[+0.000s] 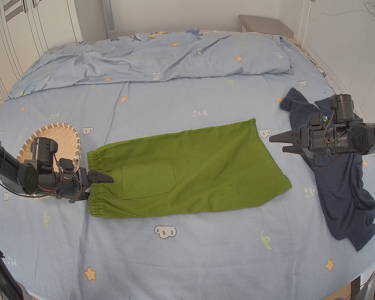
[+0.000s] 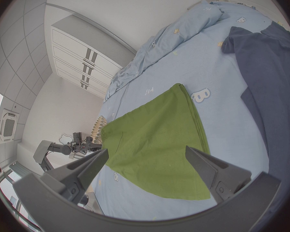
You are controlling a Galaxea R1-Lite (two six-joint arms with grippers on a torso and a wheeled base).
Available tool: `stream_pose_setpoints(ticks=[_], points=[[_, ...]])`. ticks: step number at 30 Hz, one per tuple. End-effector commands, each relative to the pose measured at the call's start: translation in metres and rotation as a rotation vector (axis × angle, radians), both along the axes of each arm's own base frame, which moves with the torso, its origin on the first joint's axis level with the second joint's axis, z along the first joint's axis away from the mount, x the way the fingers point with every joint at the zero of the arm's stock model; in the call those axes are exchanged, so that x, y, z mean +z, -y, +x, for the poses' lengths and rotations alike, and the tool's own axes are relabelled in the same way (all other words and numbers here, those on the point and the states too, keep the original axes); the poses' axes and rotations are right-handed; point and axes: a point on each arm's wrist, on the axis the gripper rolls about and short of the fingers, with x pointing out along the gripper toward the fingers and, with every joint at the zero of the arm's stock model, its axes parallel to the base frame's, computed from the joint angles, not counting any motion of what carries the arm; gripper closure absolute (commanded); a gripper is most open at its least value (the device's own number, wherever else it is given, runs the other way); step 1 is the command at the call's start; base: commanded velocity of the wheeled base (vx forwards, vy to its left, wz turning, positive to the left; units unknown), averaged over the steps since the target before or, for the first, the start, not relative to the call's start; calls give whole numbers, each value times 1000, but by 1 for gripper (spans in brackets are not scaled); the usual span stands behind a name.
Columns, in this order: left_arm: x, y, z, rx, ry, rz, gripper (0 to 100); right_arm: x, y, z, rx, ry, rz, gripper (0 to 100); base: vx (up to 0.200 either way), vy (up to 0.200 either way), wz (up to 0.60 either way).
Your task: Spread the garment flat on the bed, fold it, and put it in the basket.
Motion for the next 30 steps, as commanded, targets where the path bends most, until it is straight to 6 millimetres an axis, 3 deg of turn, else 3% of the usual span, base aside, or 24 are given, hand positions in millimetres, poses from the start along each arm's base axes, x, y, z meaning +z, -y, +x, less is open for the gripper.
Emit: stream_pose_setpoints(ticks=[1, 18, 30], points=[[-2, 0, 0, 2, -5, 1, 0, -1, 0, 0, 1, -2, -1, 0, 0, 0, 0], [-10, -2, 6, 41, 6, 39, 0, -4, -4, 0, 12, -9, -2, 0, 0, 0, 0], [-25, 11, 16, 10, 25, 31, 0, -4, -4, 0, 11, -10, -3, 0, 0, 0, 0]])
